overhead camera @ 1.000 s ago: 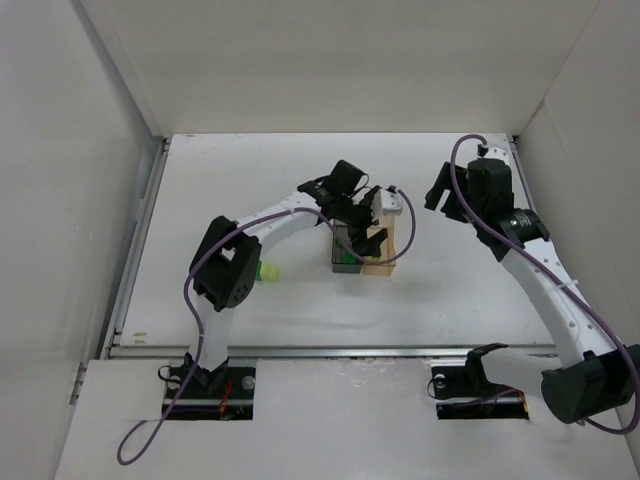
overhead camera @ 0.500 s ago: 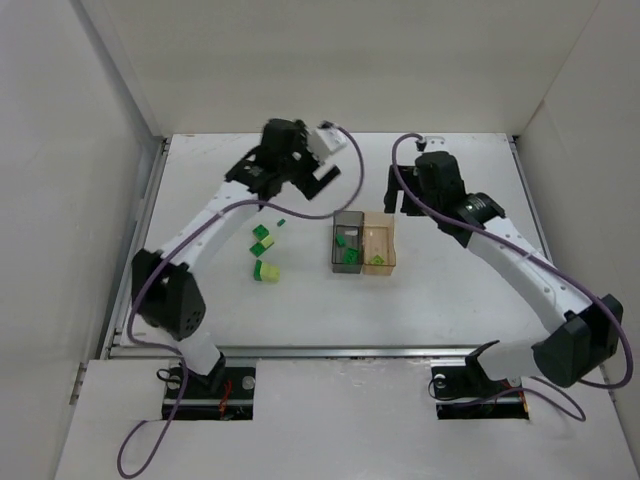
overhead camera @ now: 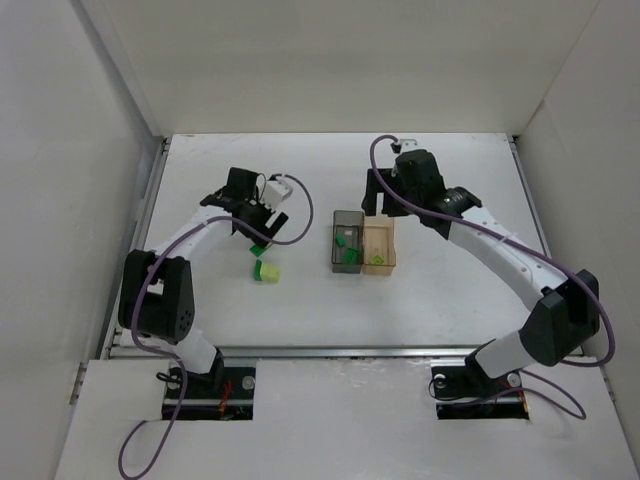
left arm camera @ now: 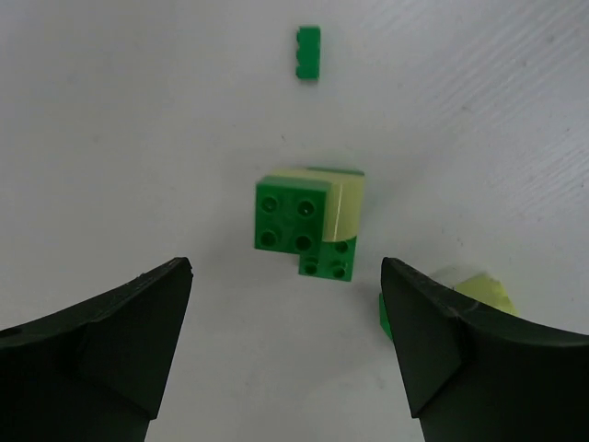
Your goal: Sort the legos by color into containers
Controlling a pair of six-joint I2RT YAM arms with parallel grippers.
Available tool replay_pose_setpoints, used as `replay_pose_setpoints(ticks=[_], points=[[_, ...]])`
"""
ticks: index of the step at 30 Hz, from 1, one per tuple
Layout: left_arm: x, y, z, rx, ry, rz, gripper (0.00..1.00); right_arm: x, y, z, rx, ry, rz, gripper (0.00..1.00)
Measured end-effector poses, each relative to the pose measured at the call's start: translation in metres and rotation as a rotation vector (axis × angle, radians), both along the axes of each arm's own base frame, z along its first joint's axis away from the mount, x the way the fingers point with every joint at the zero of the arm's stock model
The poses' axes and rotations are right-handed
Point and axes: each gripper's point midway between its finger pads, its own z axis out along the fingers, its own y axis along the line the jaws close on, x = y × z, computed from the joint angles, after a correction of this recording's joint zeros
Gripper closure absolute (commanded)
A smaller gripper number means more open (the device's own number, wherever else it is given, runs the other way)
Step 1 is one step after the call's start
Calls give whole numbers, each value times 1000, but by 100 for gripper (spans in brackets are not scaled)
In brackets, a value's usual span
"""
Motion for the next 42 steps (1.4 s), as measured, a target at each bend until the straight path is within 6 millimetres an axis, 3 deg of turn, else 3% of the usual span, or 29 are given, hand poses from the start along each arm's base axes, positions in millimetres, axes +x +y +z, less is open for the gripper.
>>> replay_pose_setpoints(ticks=[3,8,13,16,17,18,19,22,28,30,33,38,42], points=[[-11,6,-19,16,66,7,26,-2,10,-4,6,9,26,11],[2,5,-33,12,90,32,35,-7,27,-18,-4,39,69,11],[6,1,-48,2,127,38,45,-9,31,-25,-10,55,80,11],[8,0,-50,-1,138,38,68,-8,31,-25,-13,53,76,11],[10,-2,-47,-9,139,37,79,-8,30,-25,-14,53,74,11],[14,-5,-41,-19,129,31,96,-8,30,-25,-16,52,73,11],[20,-7,-35,-25,109,24,100,-8,30,-25,-16,51,73,11],[22,-11,-35,-41,120,17,100,-8,30,-25,-16,52,73,11],[8,-14,-37,-59,203,10,100,-6,31,-20,-15,44,76,11],[11,-20,-25,-87,203,-1,100,-4,33,-15,-14,31,89,11],[27,-37,12,-159,158,-34,100,-2,40,-3,-2,2,135,11],[65,-74,105,-364,-7,-71,100,-2,53,17,42,-60,214,9],[74,-100,162,-562,-64,-57,100,-1,67,56,140,-167,263,9]])
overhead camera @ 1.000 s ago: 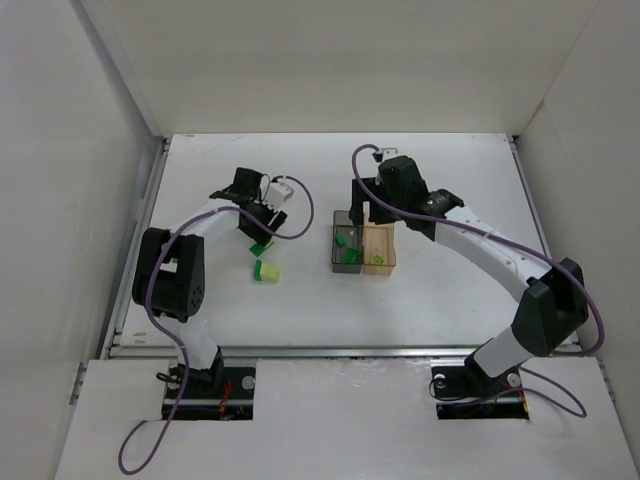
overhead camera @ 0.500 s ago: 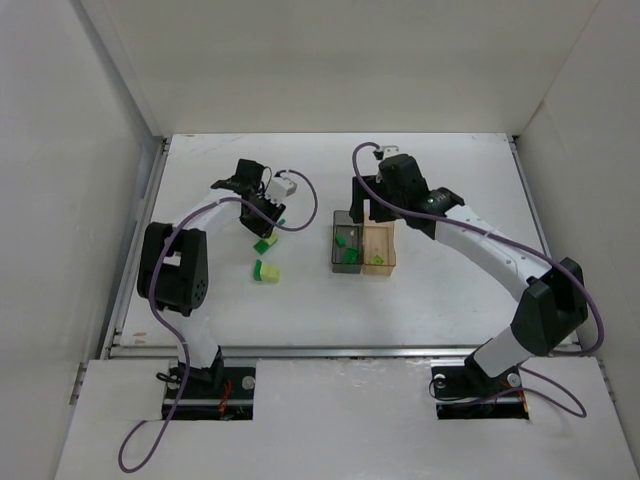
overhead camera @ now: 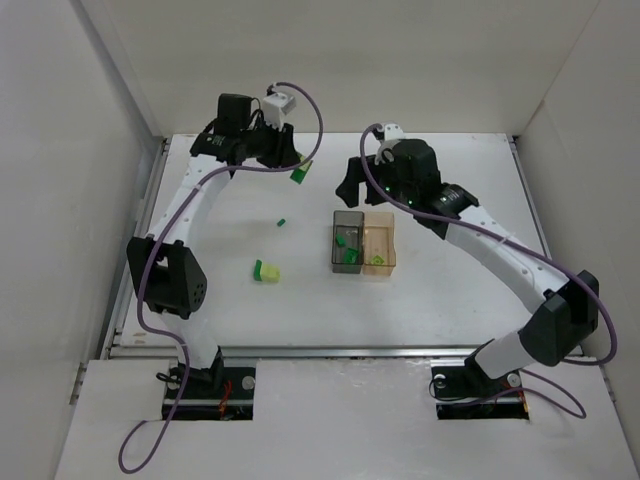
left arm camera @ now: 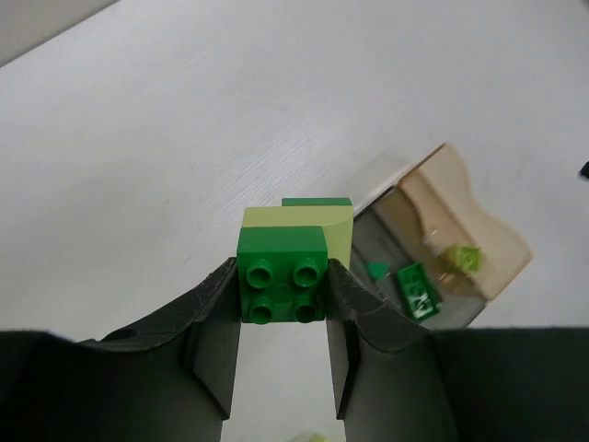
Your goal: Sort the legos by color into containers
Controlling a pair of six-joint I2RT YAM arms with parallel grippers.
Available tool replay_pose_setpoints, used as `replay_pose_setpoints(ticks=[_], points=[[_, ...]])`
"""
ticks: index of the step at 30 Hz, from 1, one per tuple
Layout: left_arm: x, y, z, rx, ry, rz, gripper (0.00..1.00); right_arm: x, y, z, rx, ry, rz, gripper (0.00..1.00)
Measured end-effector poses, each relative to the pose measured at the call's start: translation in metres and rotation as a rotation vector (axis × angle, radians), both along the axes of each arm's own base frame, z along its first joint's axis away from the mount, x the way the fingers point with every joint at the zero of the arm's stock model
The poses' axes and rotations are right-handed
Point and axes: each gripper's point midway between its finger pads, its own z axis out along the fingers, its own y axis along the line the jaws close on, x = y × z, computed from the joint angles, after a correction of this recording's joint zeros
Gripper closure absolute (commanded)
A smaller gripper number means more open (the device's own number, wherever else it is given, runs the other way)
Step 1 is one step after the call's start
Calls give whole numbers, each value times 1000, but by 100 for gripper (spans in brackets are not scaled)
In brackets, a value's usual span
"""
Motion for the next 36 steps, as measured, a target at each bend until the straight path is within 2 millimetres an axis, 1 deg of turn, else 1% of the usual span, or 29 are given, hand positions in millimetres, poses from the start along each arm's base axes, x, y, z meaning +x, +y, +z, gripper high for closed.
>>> replay_pose_setpoints(ticks=[2,4,6,9,13,17,22,25,28,31,32,35,36], points=[[3,-10,19,-87,2,18,100,1,7,20,54,-46,18,11],[3,-19,32,-147,15,35,100,3,14,36,106,-80,33,14],[2,-27,45,-195,26,51,100,5,21,48,150,-98,42,15],[-1,-41,65,-261,38,63,100,9,29,57,192,-109,46,16],[-4,-52,84,-330,61,79,100,15,37,57,225,-104,46,23],[-7,-58,93,-365,77,88,100,24,42,46,228,-77,31,29],[-11,-64,92,-371,99,85,100,31,45,35,227,-51,10,36],[-14,-66,90,-368,108,80,100,34,49,35,236,-51,12,38],[-16,-69,87,-364,118,76,100,36,51,36,243,-52,19,38],[-18,-71,84,-360,126,72,100,36,52,35,243,-52,19,51],[-18,-71,84,-360,128,72,100,37,51,35,243,-52,15,60],[-20,-73,81,-356,138,67,100,39,49,35,244,-53,-3,73],[-20,-73,81,-357,138,67,100,39,49,35,241,-53,-9,84]])
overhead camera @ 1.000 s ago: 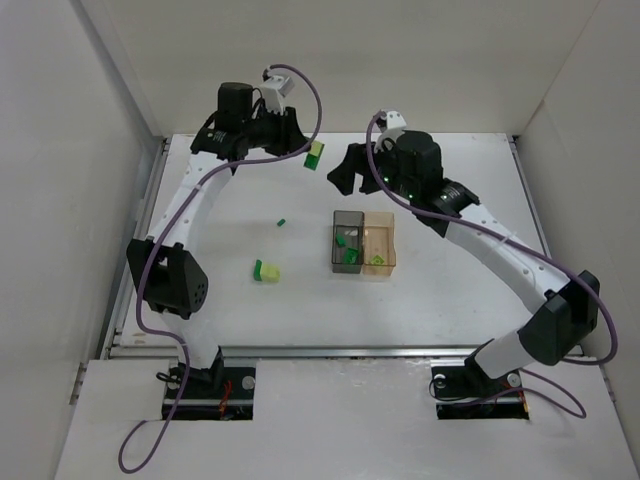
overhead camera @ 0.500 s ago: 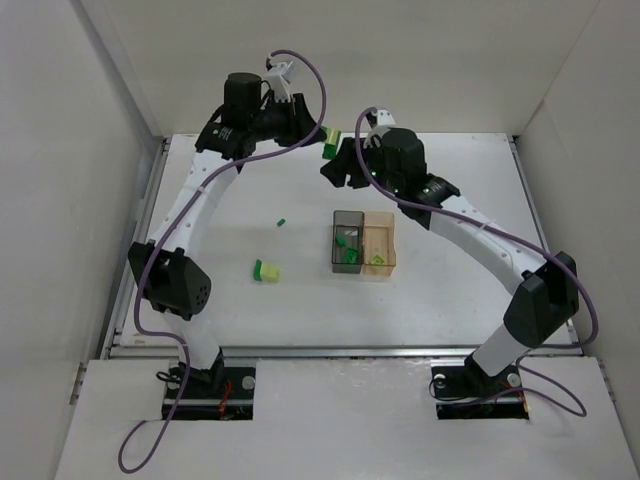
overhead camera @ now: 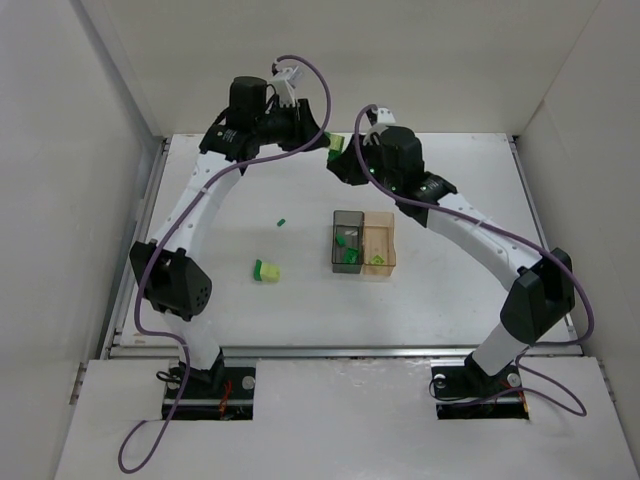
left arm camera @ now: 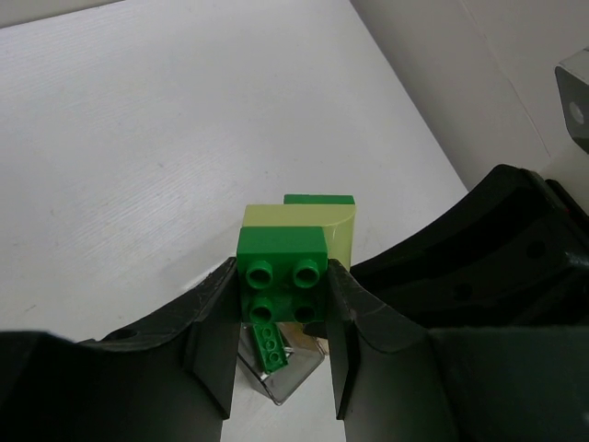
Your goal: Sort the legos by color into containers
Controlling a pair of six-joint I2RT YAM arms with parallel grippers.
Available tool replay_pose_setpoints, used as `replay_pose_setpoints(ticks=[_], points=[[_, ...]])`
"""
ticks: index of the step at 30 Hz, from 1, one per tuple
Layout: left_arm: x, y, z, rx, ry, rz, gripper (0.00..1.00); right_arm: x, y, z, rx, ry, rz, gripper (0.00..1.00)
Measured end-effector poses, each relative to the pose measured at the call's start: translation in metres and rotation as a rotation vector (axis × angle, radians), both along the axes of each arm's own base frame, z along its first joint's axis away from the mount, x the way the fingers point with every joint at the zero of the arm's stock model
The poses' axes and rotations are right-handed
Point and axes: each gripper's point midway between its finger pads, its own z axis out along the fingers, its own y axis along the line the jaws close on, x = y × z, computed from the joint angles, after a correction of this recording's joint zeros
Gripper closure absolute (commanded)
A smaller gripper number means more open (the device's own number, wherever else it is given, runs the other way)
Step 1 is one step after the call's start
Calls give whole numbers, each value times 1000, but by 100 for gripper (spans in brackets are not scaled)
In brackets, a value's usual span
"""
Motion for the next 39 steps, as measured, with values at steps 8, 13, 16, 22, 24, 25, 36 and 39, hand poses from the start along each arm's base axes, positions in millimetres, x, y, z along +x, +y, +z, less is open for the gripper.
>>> replay_pose_setpoints(ticks=[8,13,16,22,24,25,36,39], points=[[-3,5,-4,7,-3,13,100,4,-5,-3,2,19,-30,100],[-5,5,-11,30,-4,9,100,6,-10,-12,2,44,-50,100],[-11,6,-23,50,24,0,100,13,-22,-20,-13,68,-103,100],[-23,10,-38,79,76,-12,100,45,-63,-36,-47,84,-257,100],[-25,10,-38,80,79,-14,100,47,-66,-40,-57,90,-269,100],[-25,10,-38,80,79,-14,100,46,-66,-41,-62,93,-268,100],[-26,45,-55,167,78,64,100,2,-62,-105,-268,212,-132,100],[-19,68,-69,206,97,129,100,-30,-62,-147,-344,318,-67,95]])
